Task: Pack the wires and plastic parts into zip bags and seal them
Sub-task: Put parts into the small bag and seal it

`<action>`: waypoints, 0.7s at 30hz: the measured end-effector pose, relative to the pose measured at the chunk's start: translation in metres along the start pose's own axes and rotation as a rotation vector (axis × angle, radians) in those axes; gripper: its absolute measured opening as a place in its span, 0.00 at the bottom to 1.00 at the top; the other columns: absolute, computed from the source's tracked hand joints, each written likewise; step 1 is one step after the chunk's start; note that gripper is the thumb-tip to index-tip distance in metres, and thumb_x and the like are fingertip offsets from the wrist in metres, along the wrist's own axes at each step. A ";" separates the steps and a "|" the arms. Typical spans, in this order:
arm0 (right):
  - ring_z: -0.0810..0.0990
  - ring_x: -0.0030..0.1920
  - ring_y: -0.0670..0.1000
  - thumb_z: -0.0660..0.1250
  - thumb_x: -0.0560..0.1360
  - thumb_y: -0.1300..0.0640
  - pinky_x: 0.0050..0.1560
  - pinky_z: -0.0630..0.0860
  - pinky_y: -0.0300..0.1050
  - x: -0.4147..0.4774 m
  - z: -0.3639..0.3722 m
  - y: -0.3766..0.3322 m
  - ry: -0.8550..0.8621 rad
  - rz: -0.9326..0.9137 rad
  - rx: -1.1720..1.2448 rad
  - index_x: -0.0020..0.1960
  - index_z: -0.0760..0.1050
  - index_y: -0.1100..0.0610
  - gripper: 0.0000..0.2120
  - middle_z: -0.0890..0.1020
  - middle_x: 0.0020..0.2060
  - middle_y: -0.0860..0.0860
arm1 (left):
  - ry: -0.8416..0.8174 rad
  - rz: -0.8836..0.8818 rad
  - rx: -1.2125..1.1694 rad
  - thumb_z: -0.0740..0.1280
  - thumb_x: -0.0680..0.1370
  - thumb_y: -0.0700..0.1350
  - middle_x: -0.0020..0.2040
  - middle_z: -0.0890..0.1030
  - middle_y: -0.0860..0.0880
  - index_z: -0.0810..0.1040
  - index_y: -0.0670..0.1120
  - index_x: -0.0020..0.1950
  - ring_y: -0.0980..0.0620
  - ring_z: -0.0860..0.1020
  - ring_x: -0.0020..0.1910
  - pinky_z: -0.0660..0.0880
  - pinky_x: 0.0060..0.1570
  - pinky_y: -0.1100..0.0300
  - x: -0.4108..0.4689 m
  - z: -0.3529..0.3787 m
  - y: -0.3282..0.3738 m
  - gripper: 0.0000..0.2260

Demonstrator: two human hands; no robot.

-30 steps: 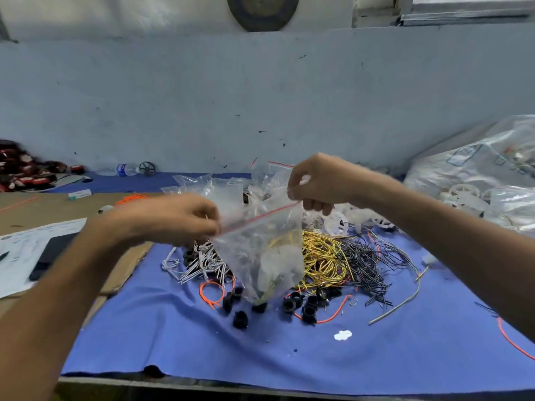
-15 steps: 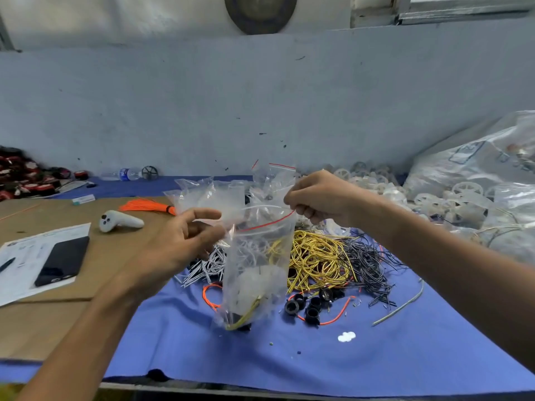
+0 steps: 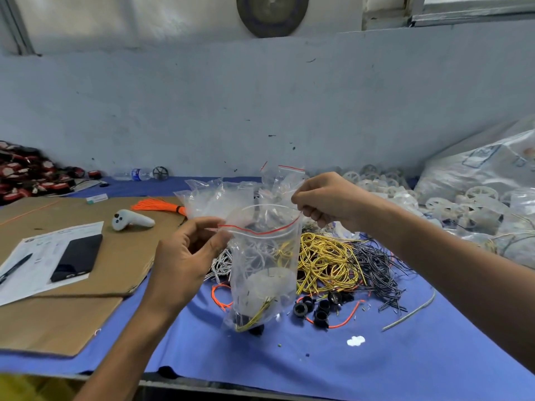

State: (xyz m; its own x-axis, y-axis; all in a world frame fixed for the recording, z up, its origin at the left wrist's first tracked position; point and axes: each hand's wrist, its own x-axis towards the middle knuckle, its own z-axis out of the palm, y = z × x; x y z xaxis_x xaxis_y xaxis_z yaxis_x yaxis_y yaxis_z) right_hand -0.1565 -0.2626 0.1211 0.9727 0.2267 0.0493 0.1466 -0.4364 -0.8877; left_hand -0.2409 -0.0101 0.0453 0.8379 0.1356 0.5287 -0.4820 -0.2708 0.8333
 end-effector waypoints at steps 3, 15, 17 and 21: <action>0.74 0.24 0.45 0.68 0.75 0.64 0.25 0.72 0.37 -0.001 0.000 0.000 0.001 -0.002 -0.001 0.44 0.81 0.64 0.04 0.79 0.26 0.50 | 0.049 0.056 0.093 0.72 0.74 0.51 0.43 0.86 0.55 0.84 0.56 0.48 0.57 0.83 0.41 0.79 0.45 0.63 0.004 0.001 -0.001 0.04; 0.71 0.28 0.45 0.67 0.73 0.57 0.26 0.63 0.35 -0.019 -0.030 -0.022 0.043 -0.095 -0.385 0.43 0.82 0.54 0.05 0.78 0.32 0.45 | -0.051 0.084 0.220 0.61 0.84 0.51 0.39 0.78 0.51 0.75 0.51 0.50 0.55 0.73 0.37 0.72 0.41 0.54 0.015 0.012 0.013 0.07; 0.75 0.35 0.40 0.67 0.76 0.54 0.31 0.67 0.34 -0.021 -0.020 -0.027 0.123 -0.270 -0.549 0.46 0.81 0.48 0.04 0.79 0.37 0.39 | -0.076 0.065 0.247 0.61 0.84 0.48 0.37 0.75 0.53 0.74 0.51 0.48 0.59 0.70 0.33 0.70 0.39 0.56 0.017 0.026 0.013 0.06; 0.77 0.48 0.37 0.68 0.76 0.43 0.47 0.73 0.34 -0.028 0.017 -0.033 -0.132 -0.540 -0.642 0.55 0.82 0.50 0.14 0.79 0.47 0.40 | -0.111 0.030 0.217 0.62 0.84 0.49 0.36 0.77 0.56 0.76 0.51 0.50 0.61 0.72 0.33 0.70 0.37 0.61 0.021 0.042 0.007 0.06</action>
State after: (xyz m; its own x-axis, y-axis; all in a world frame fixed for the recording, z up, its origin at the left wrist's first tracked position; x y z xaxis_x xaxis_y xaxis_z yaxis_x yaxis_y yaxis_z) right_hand -0.1919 -0.2398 0.1408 0.7169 0.6283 0.3021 0.6971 -0.6399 -0.3235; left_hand -0.2155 -0.0491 0.0557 0.8530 0.0223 0.5215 -0.4506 -0.4729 0.7572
